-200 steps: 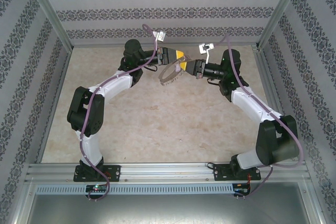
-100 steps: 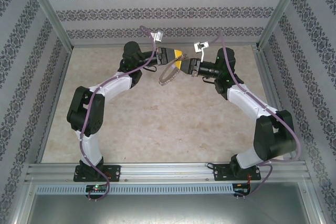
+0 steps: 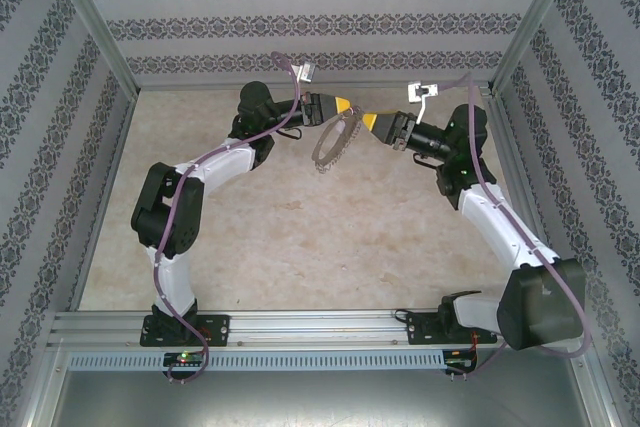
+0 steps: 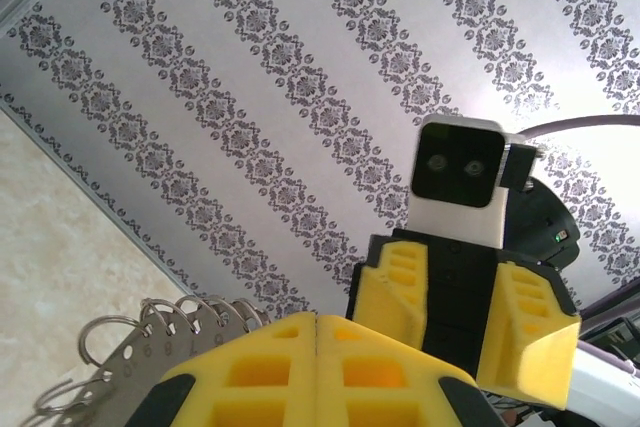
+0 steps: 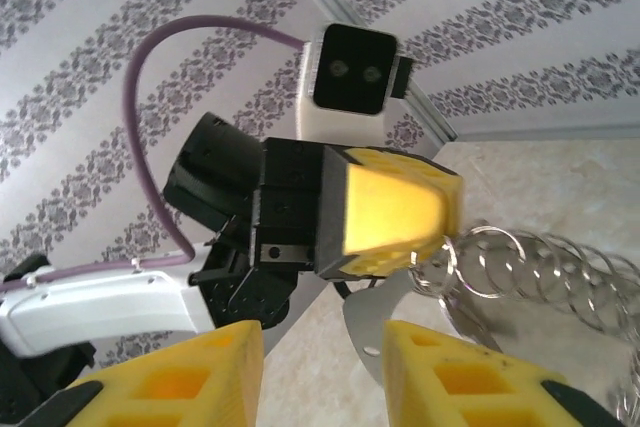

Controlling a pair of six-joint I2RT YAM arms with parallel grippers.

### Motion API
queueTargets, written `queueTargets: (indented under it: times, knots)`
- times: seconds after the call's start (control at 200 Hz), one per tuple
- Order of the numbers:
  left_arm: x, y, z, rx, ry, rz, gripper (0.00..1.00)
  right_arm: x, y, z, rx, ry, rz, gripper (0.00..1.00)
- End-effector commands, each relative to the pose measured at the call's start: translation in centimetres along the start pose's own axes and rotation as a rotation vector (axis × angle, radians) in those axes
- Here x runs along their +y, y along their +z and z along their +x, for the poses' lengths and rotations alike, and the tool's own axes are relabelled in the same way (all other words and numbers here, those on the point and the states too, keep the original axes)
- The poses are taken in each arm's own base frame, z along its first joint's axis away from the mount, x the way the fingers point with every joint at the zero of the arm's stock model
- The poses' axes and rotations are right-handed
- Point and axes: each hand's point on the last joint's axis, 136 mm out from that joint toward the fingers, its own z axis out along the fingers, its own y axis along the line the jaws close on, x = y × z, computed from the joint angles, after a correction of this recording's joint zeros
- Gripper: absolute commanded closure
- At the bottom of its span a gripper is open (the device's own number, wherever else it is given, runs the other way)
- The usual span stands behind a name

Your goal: Put the keys on the keyring

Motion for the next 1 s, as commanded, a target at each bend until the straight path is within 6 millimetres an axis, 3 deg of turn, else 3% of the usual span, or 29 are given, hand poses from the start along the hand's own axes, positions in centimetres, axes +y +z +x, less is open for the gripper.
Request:
queueTargets:
  times: [0.0,0.31,0.994]
  knots:
    - [-1.7,0.2,-1.1,-0.041,0.063,0.049,1.0,-2.0,0.2,-0.5,-0.077,0.083,0.064,0.6]
    - [-1.3,0.3,-1.4,-0.061,0.048,0.042,1.0,-3.5,1.9,-0.2,-0.126,0.174,0.063,0.57]
    - [-1.0,0.1,-1.2,-0.068,0.039,0.039,1.0,-1.9,4.1,-1.0,-0.126,0.166,-0.015,0.59]
